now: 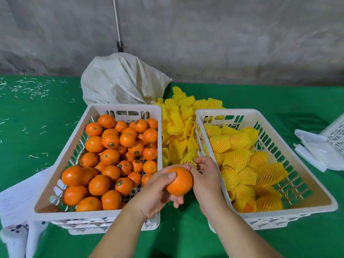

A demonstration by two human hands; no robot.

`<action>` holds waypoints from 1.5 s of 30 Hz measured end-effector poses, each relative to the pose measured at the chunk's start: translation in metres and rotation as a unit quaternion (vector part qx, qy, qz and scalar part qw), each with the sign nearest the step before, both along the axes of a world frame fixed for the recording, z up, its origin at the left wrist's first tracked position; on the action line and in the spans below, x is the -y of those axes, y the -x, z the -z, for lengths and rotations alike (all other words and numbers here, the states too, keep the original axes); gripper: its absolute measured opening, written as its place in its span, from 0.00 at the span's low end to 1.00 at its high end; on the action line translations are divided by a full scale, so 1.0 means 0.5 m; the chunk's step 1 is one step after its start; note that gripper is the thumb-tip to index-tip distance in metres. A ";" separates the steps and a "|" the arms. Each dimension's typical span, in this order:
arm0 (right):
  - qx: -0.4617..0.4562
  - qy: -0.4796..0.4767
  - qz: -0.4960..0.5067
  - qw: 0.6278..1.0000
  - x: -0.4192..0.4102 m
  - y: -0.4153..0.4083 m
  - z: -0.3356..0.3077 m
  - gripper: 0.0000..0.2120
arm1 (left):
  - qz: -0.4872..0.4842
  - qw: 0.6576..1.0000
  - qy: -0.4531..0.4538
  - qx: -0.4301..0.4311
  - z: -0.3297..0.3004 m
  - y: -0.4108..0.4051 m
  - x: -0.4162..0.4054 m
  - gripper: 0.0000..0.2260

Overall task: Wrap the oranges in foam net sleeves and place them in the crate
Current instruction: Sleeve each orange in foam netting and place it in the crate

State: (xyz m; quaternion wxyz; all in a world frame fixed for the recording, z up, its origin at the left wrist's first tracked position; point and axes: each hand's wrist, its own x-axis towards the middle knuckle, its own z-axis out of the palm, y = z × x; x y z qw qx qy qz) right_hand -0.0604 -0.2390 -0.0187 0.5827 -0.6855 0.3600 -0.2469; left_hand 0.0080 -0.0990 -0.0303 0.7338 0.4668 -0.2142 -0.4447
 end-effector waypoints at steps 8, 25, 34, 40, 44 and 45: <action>0.021 0.128 -0.103 0.986 -0.007 0.025 -0.003 0.05 | -0.274 0.951 -0.051 0.132 0.011 0.033 0.028 0.24; 0.076 0.361 -0.185 0.911 -0.023 0.058 -0.050 0.06 | -0.276 0.944 -0.045 0.174 0.009 0.037 0.027 0.25; 0.064 0.295 -0.180 0.936 -0.044 0.063 -0.003 0.17 | -0.225 0.970 -0.004 0.093 0.017 0.020 0.015 0.21; 0.067 0.312 -0.172 0.932 0.004 0.061 -0.029 0.23 | -0.173 0.970 -0.045 0.163 0.027 0.024 0.014 0.26; 0.096 0.327 -0.182 0.922 0.011 0.063 -0.034 0.20 | -0.193 0.967 -0.035 0.163 0.024 0.023 0.016 0.27; 0.095 0.341 -0.167 0.920 0.014 0.063 -0.036 0.18 | -0.199 0.965 -0.042 0.167 0.022 0.022 0.017 0.28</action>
